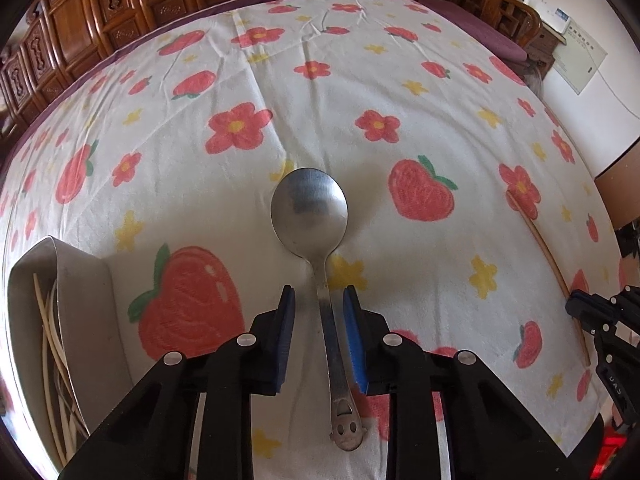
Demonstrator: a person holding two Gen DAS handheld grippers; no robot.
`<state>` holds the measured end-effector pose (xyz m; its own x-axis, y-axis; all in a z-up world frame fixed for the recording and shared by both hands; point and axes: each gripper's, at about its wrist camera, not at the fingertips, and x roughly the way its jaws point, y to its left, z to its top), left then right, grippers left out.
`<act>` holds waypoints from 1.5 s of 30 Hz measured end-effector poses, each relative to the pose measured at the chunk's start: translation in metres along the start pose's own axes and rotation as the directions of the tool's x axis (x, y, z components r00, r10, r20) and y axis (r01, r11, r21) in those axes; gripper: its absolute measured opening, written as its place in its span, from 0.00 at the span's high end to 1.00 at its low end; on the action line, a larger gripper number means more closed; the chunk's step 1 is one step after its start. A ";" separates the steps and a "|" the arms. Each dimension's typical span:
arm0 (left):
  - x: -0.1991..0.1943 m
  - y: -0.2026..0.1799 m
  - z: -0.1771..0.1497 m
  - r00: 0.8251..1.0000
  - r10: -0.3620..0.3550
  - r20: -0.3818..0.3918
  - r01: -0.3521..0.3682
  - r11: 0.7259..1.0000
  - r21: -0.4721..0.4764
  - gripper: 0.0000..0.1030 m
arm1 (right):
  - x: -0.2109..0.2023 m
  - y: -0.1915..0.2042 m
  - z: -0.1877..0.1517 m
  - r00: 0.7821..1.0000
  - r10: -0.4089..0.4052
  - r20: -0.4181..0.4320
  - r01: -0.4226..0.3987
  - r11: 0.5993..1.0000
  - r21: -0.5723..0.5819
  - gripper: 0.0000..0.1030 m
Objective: Organize utensils
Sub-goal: 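Grasp the last steel spoon with the left gripper while the right lifts the chopstick, then carry the steel spoon over the tray with the left gripper while the right carries the chopstick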
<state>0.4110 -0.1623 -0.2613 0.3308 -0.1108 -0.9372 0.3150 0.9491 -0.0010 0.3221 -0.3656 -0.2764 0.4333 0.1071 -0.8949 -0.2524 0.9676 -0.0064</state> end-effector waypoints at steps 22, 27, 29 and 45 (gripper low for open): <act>-0.040 -0.008 -0.008 0.994 0.001 0.109 -0.008 0.998 0.059 0.95 | -0.046 0.008 0.025 0.994 0.057 0.092 -0.056 0.998 -0.011 0.94; -0.071 -0.002 -0.009 0.987 -0.003 0.162 -0.007 0.998 0.059 0.95 | -0.063 0.021 0.034 0.989 0.080 0.127 -0.077 0.997 -0.025 0.94; -0.080 0.002 -0.011 0.984 0.010 0.177 -0.020 0.998 0.055 0.95 | -0.068 0.027 0.037 0.986 0.093 0.138 -0.089 0.996 -0.032 0.94; -0.137 0.071 -0.041 0.968 0.043 0.248 -0.040 0.999 -0.016 0.95 | -0.093 0.088 0.062 0.975 0.124 0.184 -0.104 0.988 -0.113 0.94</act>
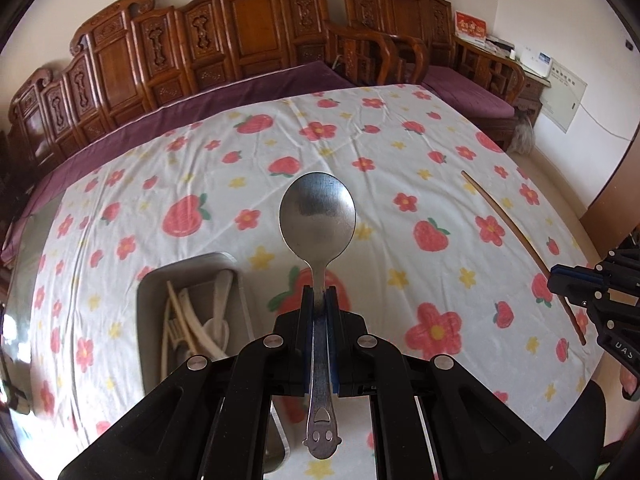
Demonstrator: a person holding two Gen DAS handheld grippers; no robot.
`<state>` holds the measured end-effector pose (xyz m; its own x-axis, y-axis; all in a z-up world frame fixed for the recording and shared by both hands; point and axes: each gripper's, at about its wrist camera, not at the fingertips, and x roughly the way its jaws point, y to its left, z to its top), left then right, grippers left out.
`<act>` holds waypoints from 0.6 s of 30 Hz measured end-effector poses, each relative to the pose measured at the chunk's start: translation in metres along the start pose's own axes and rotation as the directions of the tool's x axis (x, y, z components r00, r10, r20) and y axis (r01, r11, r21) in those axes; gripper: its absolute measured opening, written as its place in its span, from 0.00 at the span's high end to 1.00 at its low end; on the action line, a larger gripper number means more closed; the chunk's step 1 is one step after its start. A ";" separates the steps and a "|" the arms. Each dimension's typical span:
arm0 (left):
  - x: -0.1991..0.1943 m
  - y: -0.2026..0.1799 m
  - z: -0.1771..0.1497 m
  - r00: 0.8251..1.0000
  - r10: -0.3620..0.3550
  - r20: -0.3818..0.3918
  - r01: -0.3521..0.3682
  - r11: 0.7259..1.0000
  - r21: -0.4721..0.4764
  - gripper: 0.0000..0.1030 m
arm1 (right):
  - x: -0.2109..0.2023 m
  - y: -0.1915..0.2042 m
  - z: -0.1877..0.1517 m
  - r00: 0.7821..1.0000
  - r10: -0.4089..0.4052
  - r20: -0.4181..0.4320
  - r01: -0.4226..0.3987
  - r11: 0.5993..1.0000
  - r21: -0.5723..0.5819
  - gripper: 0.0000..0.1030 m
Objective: Organize utensils
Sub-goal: 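Carry the steel spoon over the tray with the left gripper while the right carries the chopstick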
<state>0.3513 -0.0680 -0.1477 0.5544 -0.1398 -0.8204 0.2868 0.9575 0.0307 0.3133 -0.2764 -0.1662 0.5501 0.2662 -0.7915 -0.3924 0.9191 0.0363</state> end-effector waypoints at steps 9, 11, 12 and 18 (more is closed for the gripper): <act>-0.004 0.049 -0.018 0.999 0.045 -0.007 -0.046 0.997 -0.062 0.95 | 0.009 0.039 0.018 1.000 0.031 0.002 -0.031 0.999 -0.033 0.94; -0.001 0.058 -0.023 0.998 0.052 -0.016 -0.054 0.996 -0.075 0.95 | 0.011 0.048 0.021 0.999 0.040 0.002 -0.040 0.998 -0.039 0.94; 0.002 0.064 -0.027 0.998 0.059 -0.026 -0.061 0.995 -0.083 0.95 | 0.013 0.053 0.023 0.999 0.045 0.001 -0.045 0.998 -0.043 0.94; 0.019 0.086 -0.037 0.995 0.075 -0.060 -0.082 0.989 -0.127 0.95 | 0.023 0.078 0.029 0.997 0.076 -0.010 -0.077 0.995 -0.066 0.94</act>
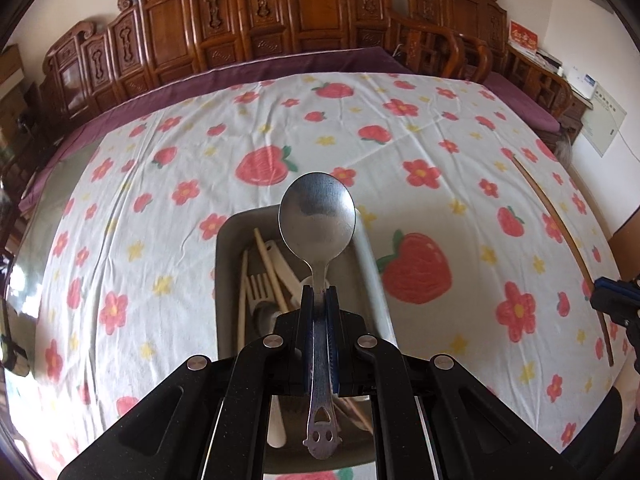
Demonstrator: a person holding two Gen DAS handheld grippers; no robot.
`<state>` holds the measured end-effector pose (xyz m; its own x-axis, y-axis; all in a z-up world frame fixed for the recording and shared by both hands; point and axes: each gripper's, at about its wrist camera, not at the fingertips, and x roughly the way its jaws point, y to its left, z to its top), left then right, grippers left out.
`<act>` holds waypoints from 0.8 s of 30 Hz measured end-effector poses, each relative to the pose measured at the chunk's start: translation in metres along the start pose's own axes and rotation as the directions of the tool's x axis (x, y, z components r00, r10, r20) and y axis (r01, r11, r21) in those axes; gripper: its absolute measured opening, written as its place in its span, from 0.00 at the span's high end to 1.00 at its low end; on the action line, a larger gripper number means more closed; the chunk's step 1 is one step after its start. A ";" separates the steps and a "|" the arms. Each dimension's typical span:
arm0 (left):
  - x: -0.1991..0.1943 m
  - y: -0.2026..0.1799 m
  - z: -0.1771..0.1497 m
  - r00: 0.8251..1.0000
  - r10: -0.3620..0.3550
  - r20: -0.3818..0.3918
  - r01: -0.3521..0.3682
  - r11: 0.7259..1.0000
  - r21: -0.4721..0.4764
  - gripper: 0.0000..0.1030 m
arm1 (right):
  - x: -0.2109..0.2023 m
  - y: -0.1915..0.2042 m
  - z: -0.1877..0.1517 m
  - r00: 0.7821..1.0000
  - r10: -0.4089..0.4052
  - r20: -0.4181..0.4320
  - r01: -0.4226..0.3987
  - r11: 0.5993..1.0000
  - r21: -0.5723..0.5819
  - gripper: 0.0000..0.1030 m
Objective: Organize utensils
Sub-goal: 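Carry the steel spoon over the tray with the left gripper while the right carries the chopstick, then lower the spoon and chopstick into the tray and open both grippers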
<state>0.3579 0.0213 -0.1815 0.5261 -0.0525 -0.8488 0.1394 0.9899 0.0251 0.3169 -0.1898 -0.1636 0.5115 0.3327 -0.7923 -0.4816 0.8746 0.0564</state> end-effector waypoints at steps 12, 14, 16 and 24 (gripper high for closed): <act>0.030 0.020 -0.009 0.999 -0.005 -0.042 0.003 0.999 -0.036 0.95 | 0.017 0.029 0.011 0.999 0.031 -0.016 -0.032 0.999 -0.018 0.94; 0.034 0.022 -0.011 0.999 -0.012 -0.048 0.010 0.999 -0.045 0.94 | 0.019 0.032 0.013 0.999 0.035 -0.018 -0.035 0.999 -0.017 0.94; 0.035 0.024 -0.014 0.999 -0.023 -0.045 0.021 0.999 -0.048 0.94 | 0.021 0.035 0.014 0.999 0.037 -0.021 -0.038 0.999 -0.018 0.94; 0.014 0.030 -0.014 0.999 -0.036 0.007 0.036 0.998 -0.042 0.94 | 0.035 0.048 0.022 0.998 0.062 -0.031 -0.062 0.998 -0.006 0.94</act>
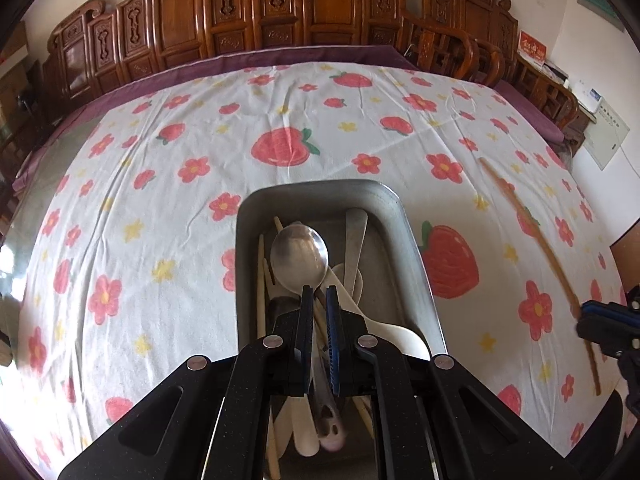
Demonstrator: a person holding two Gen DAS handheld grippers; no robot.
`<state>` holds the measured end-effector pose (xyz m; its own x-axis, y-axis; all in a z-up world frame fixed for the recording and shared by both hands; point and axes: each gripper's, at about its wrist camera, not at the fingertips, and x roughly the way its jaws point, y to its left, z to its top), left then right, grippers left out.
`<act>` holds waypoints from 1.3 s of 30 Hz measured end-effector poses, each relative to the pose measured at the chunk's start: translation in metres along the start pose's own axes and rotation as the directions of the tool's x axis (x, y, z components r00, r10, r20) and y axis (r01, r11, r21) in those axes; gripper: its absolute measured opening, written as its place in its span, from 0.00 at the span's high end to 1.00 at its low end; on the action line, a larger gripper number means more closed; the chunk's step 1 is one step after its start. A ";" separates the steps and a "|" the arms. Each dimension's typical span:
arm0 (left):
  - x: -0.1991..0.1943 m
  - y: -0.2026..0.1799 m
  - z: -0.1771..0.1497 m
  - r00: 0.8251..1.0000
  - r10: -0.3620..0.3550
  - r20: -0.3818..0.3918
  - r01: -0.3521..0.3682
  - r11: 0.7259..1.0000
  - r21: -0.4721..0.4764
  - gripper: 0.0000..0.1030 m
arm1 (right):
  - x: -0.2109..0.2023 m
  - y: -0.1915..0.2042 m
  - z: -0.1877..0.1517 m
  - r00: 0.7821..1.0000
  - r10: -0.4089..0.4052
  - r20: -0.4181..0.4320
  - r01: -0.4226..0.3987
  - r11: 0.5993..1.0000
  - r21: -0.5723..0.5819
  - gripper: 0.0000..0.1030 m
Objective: Organize utensils
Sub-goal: 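Lower the spoon and chopstick into the tray and open both grippers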
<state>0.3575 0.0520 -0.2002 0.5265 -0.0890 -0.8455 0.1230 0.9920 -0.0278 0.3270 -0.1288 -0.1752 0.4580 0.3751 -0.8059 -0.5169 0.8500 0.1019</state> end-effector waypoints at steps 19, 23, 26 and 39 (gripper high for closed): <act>-0.056 0.049 -0.021 0.995 0.018 0.096 -0.016 1.000 -0.024 0.94 | 0.074 0.051 0.035 0.992 0.125 -0.003 -0.122 0.972 0.202 0.94; -0.059 0.058 -0.027 0.995 0.020 0.097 -0.016 0.999 -0.035 0.94 | 0.085 0.056 0.039 0.994 0.112 -0.005 -0.108 0.969 0.224 0.94; -0.059 0.063 -0.030 0.995 0.020 0.095 -0.016 0.999 -0.043 0.94 | 0.094 0.059 0.041 0.997 0.076 -0.024 -0.069 0.973 0.220 0.94; -0.062 0.067 -0.038 0.995 0.025 0.095 -0.020 0.999 -0.048 0.94 | 0.093 0.064 0.042 0.997 0.075 -0.008 -0.072 0.977 0.201 0.91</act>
<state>0.3008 0.1274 -0.1697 0.6066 -0.0726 -0.7917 0.0717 0.9968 -0.0364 0.3671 -0.0244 -0.2191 0.4126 0.4348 -0.8004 -0.3921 0.8779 0.2748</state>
